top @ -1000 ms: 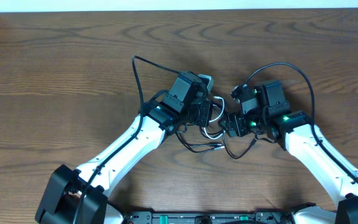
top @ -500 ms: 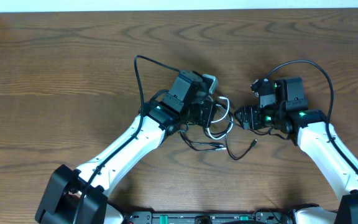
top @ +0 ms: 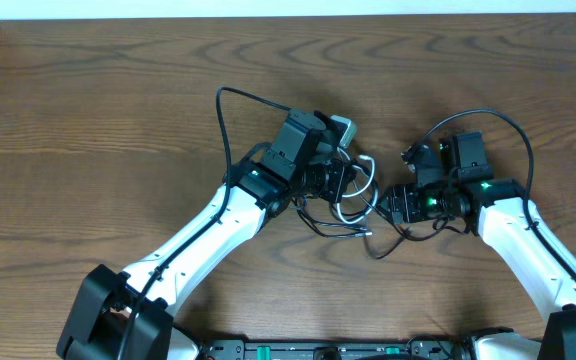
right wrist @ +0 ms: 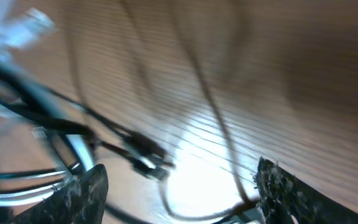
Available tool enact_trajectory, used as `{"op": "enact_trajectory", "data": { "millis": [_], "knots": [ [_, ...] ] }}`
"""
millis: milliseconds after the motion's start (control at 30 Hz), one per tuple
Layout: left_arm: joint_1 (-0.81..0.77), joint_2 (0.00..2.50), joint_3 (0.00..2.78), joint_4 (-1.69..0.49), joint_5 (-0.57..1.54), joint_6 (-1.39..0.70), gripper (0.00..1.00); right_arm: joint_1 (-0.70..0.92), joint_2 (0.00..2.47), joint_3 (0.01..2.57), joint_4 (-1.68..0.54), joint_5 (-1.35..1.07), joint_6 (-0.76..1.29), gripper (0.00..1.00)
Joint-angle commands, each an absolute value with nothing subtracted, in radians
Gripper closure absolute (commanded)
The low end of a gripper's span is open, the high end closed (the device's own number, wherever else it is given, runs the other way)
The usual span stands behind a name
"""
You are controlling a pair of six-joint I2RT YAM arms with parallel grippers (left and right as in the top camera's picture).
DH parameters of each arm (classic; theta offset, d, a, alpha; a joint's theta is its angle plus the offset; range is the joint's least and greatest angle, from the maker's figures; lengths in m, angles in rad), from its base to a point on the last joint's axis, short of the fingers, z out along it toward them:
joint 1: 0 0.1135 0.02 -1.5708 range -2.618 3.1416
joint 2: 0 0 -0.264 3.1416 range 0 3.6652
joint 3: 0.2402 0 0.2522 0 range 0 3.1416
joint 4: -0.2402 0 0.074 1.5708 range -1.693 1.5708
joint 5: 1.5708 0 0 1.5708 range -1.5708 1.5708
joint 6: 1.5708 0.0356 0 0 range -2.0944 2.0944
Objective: Untangle cables
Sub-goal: 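Grasp the white and black strands with the right gripper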
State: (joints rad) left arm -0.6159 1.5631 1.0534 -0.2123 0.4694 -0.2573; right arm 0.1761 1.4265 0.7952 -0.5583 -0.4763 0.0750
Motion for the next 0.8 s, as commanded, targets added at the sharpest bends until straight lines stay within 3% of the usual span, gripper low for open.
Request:
{"op": "enact_trajectory", "data": {
  "millis": [0, 767],
  "knots": [
    [-0.612, 1.542, 1.058, -0.207, 0.487, -0.248, 0.93, 0.181, 1.425, 0.788, -0.543, -0.583, 0.050, 0.27],
    [-0.612, 1.542, 1.058, -0.196, 0.491, -0.272, 0.93, 0.185, 1.427, 0.788, -0.454, -0.459, 0.097, 0.26]
  ]
}}
